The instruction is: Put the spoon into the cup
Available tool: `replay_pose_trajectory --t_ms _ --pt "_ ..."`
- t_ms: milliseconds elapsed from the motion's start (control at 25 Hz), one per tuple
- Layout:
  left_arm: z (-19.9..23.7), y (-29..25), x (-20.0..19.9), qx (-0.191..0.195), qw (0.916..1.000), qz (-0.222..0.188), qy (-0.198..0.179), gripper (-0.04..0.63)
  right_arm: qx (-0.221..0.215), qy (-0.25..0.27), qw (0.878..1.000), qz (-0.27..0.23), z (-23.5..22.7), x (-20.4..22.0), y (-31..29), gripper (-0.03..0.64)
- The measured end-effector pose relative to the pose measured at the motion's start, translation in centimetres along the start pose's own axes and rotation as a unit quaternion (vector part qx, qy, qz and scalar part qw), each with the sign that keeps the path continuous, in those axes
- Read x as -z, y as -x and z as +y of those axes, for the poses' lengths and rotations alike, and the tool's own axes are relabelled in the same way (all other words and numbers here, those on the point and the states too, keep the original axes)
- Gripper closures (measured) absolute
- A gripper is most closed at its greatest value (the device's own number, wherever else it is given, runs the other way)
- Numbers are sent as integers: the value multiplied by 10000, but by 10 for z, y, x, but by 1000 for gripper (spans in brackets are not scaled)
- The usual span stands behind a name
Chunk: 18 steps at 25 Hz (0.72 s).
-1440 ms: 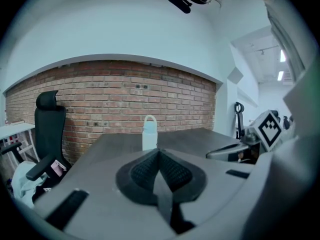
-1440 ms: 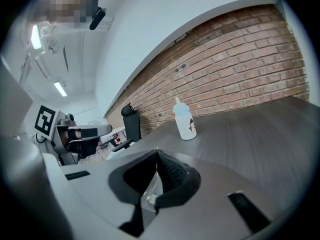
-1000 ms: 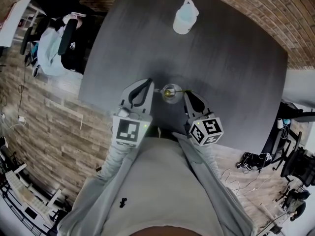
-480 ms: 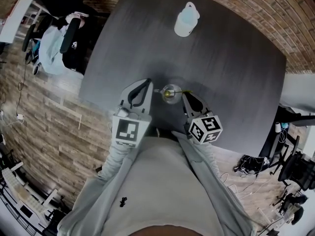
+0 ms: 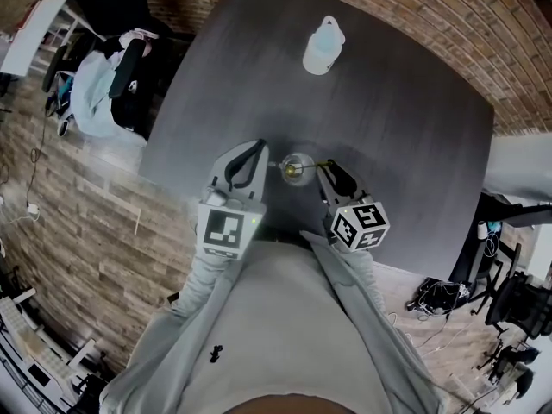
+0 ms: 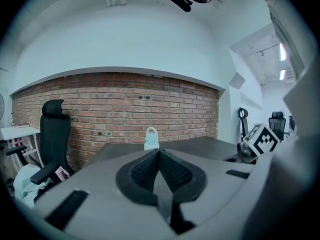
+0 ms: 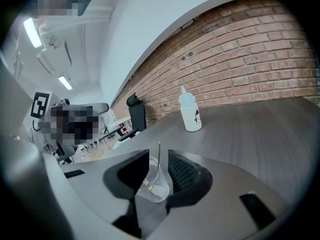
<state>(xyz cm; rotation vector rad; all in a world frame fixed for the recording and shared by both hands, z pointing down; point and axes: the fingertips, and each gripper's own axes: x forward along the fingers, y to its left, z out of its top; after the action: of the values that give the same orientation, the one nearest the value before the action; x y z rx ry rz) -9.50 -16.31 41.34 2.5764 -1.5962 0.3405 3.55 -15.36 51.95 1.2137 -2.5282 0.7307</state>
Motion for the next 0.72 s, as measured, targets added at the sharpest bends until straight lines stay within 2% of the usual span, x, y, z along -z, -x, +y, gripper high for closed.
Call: replay_pose_trajectory --t_ms 160,400,720 --pt "-2 2 -9 -17 10000 -88 44 576 38 129 9997 -226 1 -17 6 499" --pt "-5 4 -27 33 9994 -309 -157 575 138 329 9968 -710 0 -57 22 491" --pt "-5 1 -48 70 9983 -524 -249 576 243 608 9863 -1512 -1 -119 53 486"
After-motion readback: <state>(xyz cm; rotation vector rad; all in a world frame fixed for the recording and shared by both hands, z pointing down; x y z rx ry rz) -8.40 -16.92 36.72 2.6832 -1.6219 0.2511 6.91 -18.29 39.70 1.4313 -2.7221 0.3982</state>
